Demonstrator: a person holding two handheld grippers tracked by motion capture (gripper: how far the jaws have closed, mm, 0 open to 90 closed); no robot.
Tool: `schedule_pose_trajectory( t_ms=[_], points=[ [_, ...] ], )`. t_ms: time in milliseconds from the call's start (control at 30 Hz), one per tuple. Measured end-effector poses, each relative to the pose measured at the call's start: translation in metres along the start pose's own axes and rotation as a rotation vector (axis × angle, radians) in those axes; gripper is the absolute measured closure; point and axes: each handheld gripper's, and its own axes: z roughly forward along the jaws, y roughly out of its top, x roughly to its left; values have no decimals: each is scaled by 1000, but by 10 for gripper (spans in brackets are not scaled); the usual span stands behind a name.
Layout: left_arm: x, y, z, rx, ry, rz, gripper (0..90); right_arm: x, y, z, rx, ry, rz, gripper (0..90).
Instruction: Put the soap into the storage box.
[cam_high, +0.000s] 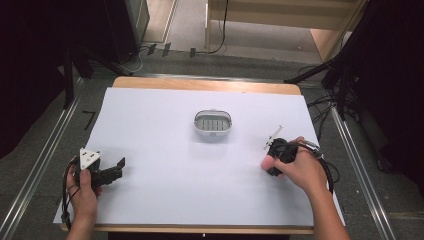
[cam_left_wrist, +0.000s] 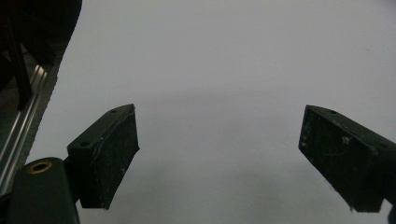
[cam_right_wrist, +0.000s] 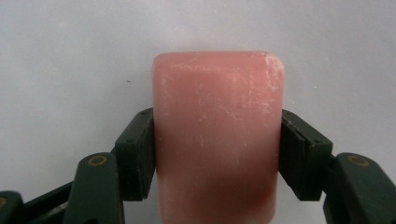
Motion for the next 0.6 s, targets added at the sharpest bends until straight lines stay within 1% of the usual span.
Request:
schedule_pose_trajectory(
  t_ms=[167, 267, 300, 367, 400, 533, 600],
  points=[
    [0, 0, 0, 0, 1, 0, 128, 1, 4, -1, 29, -4, -28, 386],
    [0, 0, 0, 0, 0, 0, 127, 1, 6, -1, 37, -5, -45, 386],
    [0, 0, 0, 0, 1, 0, 127, 2, 7, -1, 38, -5, -45, 386],
    [0, 0, 0, 0, 0, 1, 127, 2, 9, -2, 35, -1, -61, 386],
    [0, 0, 0, 0, 0, 1, 127, 2, 11, -3, 35, 0, -56, 386],
    [0, 0, 0, 0, 0, 0, 127, 1, 17, -7, 19, 5, -76, 386],
    [0, 0, 0, 0, -1, 0, 127, 1, 21, -9, 16, -2, -86, 387]
  ],
)
